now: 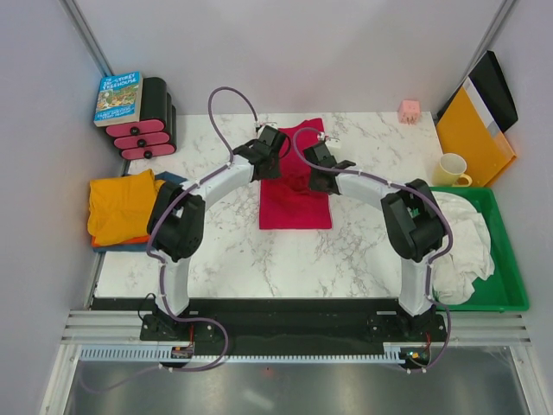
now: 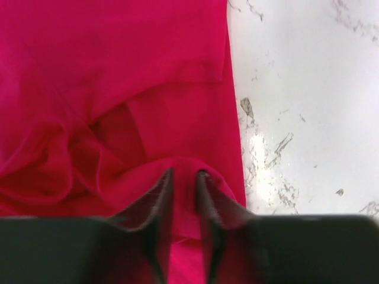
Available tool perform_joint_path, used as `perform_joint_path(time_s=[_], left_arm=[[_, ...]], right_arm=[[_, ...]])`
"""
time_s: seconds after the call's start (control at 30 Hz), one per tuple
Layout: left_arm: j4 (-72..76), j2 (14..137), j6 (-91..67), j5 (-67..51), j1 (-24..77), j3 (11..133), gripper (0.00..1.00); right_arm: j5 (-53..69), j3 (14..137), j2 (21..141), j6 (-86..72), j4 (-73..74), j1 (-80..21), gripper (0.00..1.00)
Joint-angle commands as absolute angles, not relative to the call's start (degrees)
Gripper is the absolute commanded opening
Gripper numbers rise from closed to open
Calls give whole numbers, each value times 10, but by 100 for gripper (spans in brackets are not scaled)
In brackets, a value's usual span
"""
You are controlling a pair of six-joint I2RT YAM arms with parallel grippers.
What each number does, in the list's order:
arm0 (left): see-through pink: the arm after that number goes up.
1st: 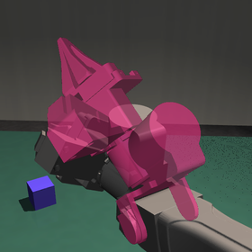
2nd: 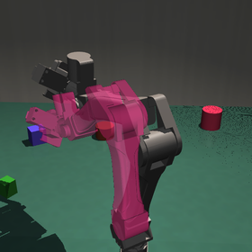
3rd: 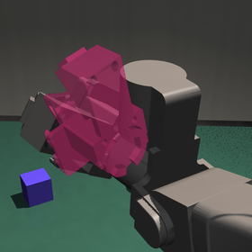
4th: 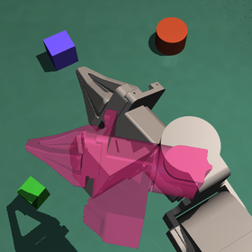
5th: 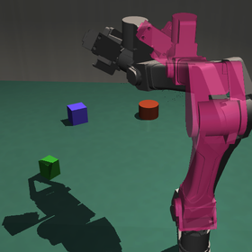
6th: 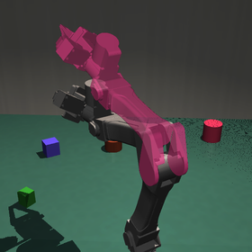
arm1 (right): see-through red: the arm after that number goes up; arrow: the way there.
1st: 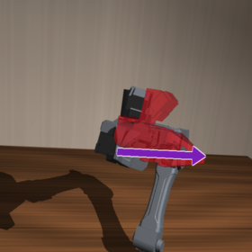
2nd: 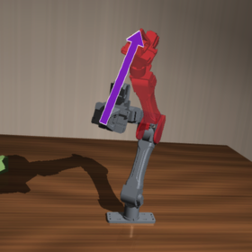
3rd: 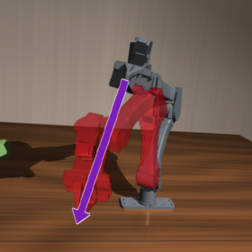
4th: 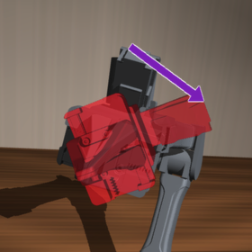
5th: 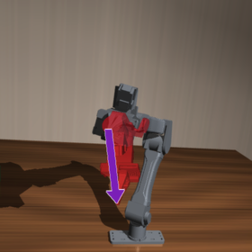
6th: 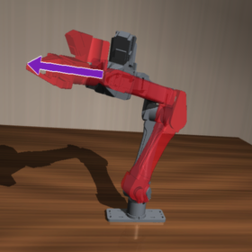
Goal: Fold and stack the t-shirts
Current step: Fold the folded rectangular tshirt in 1/3 of the way
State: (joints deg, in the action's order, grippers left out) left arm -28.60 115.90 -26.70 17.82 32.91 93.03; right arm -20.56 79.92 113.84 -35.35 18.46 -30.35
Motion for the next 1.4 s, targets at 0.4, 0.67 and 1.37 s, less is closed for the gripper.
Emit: perform_joint_path(time_s=[0.4,0.67,1.37], left_arm=[[-235,979,-321,156,332,797,62],[-209,987,-344,77,337,712,9],[-208,1059,-348,53,363,657,30]], right_arm=[[-158,703,944,-337,123,-374,0],[-157,755,1045,-342,127,-366,0],[-136,799,1201,-337,171,-294,4]])
